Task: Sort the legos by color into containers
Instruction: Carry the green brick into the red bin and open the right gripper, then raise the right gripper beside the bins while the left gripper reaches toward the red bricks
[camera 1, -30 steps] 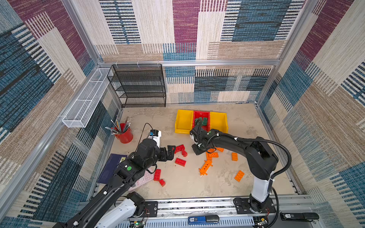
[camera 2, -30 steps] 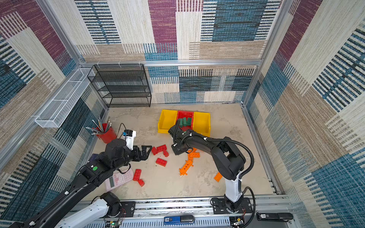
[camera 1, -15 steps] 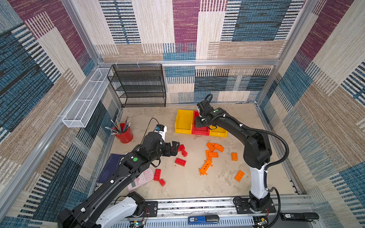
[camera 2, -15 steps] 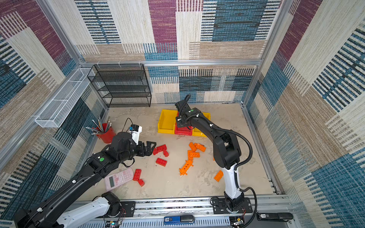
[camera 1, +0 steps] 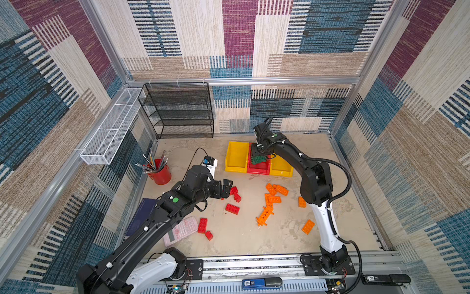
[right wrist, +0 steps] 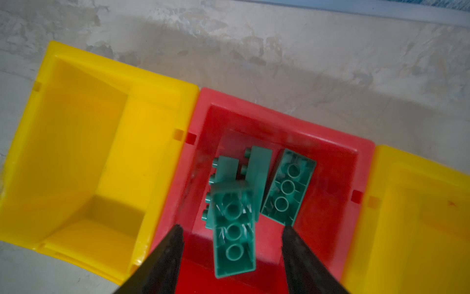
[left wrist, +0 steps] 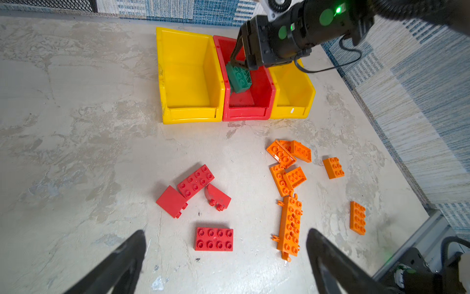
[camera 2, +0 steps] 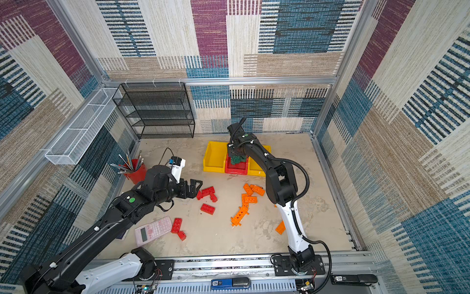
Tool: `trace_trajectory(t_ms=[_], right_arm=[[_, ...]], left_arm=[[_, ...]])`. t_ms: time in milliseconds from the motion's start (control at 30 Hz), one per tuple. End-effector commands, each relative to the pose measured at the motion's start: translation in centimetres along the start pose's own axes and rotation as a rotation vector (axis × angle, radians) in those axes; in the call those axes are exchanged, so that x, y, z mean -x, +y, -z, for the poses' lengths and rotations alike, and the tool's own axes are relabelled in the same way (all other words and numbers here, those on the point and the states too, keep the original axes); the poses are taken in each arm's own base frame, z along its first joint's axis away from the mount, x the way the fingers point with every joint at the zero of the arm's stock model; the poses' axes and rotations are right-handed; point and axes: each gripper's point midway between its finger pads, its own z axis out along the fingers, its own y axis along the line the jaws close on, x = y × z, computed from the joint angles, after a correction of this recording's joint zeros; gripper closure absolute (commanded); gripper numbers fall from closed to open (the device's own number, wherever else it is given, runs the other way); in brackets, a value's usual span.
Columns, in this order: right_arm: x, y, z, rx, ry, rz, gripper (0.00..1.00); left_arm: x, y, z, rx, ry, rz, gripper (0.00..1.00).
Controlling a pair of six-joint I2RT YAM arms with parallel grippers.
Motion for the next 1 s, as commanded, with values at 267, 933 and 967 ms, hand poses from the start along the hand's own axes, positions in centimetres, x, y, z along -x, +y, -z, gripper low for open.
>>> trace_trajectory(t_ms=[267,933,967], right_arm=[[-0.3,1.2,7.5,0.112,-0.017,-0.019,0.00],[-11.7,1.5,21.0,0.242,-0.063,-0.137,0.00],[-11.9,1.4,21.2,0.240,-0.063,-0.142,0.00]], left_arm=[[-3.0,1.4,-1.6,0.060,0.123,0.044,0.00],[-8.8,5.7,-6.3,0.356,0.358,0.340,0.07],[-8.8,5.9,-6.4,0.376,0.365,0.347,0.09]])
